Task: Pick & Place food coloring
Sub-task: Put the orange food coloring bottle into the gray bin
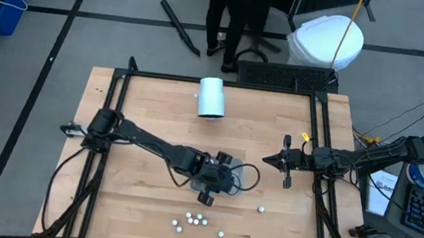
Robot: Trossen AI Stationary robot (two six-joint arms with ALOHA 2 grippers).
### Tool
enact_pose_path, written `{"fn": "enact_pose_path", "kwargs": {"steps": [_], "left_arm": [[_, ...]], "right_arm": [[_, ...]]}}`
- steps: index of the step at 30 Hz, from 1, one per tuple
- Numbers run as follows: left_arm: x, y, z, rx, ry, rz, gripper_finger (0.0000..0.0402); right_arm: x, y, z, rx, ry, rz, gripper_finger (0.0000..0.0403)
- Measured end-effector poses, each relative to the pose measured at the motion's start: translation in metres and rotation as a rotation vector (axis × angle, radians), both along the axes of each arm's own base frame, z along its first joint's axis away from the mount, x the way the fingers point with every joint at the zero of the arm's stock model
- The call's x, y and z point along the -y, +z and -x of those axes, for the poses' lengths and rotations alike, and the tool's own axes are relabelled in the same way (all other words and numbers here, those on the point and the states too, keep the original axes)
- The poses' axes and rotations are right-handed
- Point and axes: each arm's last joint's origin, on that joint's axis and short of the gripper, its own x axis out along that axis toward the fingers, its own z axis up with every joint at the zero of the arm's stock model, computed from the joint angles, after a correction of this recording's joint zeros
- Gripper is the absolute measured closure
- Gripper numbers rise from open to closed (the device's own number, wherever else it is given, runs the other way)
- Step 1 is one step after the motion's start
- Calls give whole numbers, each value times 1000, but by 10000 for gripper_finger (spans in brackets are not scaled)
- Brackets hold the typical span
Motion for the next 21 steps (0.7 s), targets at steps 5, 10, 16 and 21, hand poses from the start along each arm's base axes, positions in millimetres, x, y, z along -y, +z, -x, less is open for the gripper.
{"fn": "enact_pose_path", "kwargs": {"steps": [5, 10, 16, 21], "left_arm": [[1, -15, -3, -43, 19, 3, 340], [3, -24, -6, -45, 19, -1, 338], [1, -35, -10, -58, 27, -8, 335], [-2, -41, -12, -70, 32, -11, 342]], "right_arm": [[0, 0, 0, 2, 0, -1, 403], [0, 0, 0, 1, 1, -1, 403], [0, 0, 0, 3, 1, -1, 403], [0, 1, 0, 6, 1, -2, 403]]}}
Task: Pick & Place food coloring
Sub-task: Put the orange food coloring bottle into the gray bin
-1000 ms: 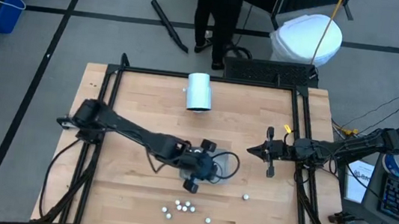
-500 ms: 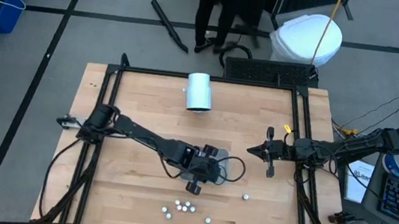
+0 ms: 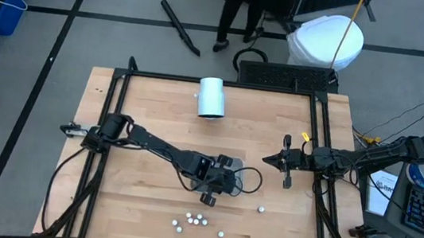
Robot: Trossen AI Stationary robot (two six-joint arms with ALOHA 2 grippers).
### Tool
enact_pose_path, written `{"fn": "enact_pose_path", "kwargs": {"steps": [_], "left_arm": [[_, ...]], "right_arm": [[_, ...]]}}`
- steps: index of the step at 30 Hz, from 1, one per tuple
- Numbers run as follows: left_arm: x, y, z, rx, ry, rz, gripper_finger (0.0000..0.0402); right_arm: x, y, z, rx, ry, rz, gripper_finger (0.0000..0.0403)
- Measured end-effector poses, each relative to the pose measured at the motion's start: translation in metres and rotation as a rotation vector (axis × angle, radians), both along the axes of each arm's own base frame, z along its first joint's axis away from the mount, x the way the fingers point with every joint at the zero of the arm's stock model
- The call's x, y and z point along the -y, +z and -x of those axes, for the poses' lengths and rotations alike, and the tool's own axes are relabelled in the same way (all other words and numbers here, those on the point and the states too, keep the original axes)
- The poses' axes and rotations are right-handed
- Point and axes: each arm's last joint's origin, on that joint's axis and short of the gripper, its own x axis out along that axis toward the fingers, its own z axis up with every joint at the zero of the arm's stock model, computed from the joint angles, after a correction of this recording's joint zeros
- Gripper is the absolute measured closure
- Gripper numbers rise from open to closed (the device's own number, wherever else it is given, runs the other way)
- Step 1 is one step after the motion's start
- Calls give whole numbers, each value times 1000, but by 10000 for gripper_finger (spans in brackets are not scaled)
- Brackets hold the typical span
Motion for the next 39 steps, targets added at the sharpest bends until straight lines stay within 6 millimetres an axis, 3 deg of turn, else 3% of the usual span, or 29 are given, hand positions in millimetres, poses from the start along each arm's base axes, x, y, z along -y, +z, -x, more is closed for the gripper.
{"fn": "enact_pose_path", "kwargs": {"steps": [22, 28, 34, 39], "left_arm": [[-6, 0, 0, -23, -15, 47, 327], [-2, 26, 0, -70, -15, 34, 343], [2, 61, -5, -56, 68, 102, 333], [3, 68, -6, -46, 145, 153, 336]], "right_arm": [[0, 0, 0, 3, 0, -1, 403], [0, 0, 0, 4, 0, 2, 403], [0, 1, 0, 5, 0, 2, 403], [0, 1, 0, 5, 0, 2, 403]]}}
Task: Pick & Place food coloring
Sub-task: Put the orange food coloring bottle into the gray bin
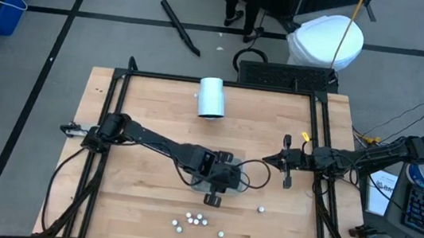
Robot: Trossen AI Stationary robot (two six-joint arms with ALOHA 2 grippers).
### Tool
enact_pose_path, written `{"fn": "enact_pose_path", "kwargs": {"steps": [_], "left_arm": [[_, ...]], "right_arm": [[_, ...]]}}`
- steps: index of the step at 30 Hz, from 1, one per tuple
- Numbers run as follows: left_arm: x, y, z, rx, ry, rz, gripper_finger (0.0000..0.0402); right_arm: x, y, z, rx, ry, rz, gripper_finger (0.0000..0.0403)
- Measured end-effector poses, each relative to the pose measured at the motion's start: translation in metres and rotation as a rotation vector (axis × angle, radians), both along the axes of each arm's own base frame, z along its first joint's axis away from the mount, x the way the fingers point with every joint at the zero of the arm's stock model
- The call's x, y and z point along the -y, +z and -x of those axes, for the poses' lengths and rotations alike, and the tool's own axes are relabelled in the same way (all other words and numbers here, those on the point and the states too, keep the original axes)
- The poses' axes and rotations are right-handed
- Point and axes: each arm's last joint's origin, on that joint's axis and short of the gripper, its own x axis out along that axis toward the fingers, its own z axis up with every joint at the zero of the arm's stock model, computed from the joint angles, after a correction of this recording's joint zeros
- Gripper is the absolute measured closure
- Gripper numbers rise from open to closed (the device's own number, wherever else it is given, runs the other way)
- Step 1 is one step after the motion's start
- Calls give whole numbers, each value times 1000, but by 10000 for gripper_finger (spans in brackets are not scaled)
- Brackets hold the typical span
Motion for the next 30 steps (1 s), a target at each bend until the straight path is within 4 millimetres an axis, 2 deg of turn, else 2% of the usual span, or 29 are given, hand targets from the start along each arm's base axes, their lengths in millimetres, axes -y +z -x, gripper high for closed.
{"fn": "enact_pose_path", "kwargs": {"steps": [4, 8, 20, 26, 30], "left_arm": [[-1, -6, 1, -8, 49, 4, 349], [-2, -14, 3, -21, 85, 0, 342], [-2, -42, 4, -3, 74, 21, 327], [-2, -49, 4, 4, 74, 24, 326], [-2, -62, 2, -18, 66, 16, 326]], "right_arm": [[0, 0, 0, 0, 0, 0, 403], [0, 0, 0, 2, 0, -1, 403], [0, 0, 0, 5, 0, -1, 403], [0, 1, 0, 5, 0, -1, 403], [0, 1, 0, 5, 0, -1, 403]]}}
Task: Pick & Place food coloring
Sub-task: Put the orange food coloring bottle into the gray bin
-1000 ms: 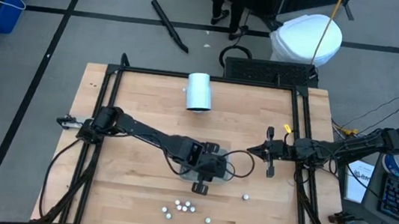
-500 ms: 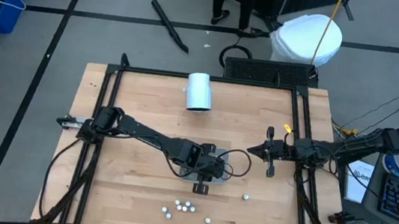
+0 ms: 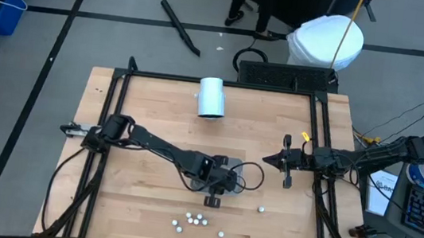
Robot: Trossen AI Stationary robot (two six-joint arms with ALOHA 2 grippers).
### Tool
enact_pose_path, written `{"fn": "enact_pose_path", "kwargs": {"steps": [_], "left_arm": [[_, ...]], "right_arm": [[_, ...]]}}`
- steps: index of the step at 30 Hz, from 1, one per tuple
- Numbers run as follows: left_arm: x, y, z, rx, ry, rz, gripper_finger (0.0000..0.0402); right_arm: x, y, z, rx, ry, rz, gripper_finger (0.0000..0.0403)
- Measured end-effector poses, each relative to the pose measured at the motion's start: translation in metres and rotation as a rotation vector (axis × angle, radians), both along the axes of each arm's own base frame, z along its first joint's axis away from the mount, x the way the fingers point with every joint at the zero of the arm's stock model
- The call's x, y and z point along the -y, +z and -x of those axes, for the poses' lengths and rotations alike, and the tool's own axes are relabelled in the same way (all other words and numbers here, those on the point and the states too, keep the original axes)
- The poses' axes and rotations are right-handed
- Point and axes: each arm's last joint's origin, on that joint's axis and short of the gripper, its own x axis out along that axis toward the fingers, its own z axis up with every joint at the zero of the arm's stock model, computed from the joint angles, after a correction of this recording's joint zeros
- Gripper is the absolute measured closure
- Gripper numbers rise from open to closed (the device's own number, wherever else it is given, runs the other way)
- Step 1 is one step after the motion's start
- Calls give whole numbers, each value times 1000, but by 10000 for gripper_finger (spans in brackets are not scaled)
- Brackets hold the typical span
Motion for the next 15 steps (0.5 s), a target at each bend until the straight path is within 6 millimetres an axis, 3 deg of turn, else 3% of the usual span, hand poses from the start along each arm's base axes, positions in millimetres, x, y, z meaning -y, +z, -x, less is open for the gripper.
{"fn": "enact_pose_path", "kwargs": {"steps": [15], "left_arm": [[3, -2, -3, 18, -85, 21, 315]], "right_arm": [[0, 0, 0, -3, 0, 1, 403]]}}
